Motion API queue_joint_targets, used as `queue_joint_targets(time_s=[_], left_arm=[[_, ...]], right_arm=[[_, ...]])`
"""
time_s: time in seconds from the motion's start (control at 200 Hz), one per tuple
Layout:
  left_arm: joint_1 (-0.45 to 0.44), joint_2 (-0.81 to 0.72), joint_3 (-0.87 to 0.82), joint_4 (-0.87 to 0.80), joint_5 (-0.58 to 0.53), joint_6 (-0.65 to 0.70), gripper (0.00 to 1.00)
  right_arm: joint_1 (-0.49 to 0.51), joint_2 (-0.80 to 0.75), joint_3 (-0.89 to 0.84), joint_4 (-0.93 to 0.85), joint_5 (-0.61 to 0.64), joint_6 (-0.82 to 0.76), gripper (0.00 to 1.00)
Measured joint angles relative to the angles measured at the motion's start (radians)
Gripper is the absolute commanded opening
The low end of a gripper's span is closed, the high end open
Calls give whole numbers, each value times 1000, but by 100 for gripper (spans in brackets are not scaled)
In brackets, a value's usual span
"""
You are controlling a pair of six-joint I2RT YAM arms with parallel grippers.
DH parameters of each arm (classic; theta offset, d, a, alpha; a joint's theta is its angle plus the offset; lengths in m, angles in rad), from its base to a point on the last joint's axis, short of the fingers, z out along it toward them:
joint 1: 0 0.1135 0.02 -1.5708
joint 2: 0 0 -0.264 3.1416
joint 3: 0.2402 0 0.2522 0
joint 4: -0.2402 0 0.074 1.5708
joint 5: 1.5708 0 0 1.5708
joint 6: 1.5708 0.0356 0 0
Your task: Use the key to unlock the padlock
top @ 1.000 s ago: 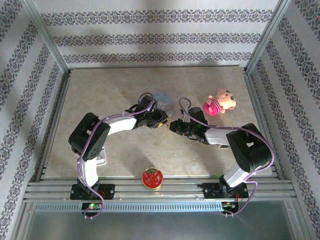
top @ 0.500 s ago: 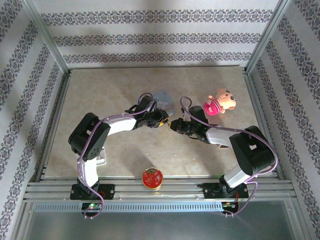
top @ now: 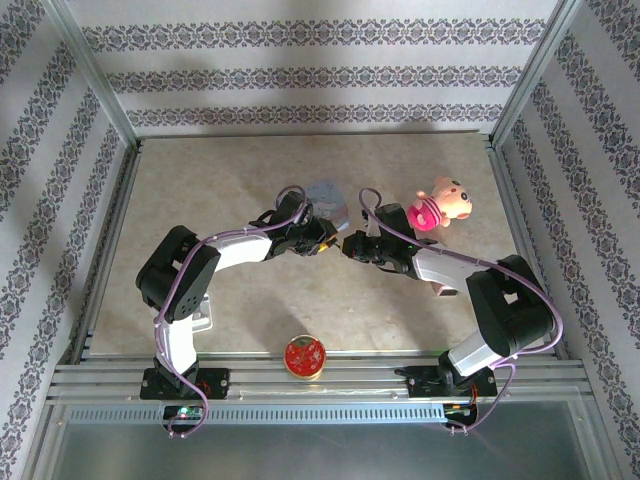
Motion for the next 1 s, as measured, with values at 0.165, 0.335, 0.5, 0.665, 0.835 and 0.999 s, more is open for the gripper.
queue_joint_targets(time_s=[0.165, 0.335, 0.5, 0.665, 0.835, 0.999], left_arm=[[0, -8, -21, 24, 0, -3, 0], [2, -9, -32, 44, -2, -9, 0], [3, -9, -32, 43, -13, -18, 0], [5, -8, -34, 43, -20, -21, 0], [9, -8, -34, 43, -20, -26, 0], [10, -8, -33, 43, -23, -29, 0]], right_arm=[[16, -2, 0, -5, 16, -5, 0], [40, -2, 0, -3, 50, -5, 0], [72, -1, 0, 6, 103, 2, 0], [104, 3, 0, 12, 162, 14, 0], [132, 3, 0, 18, 219, 22, 0], [160, 3, 0, 19, 276, 26, 0]])
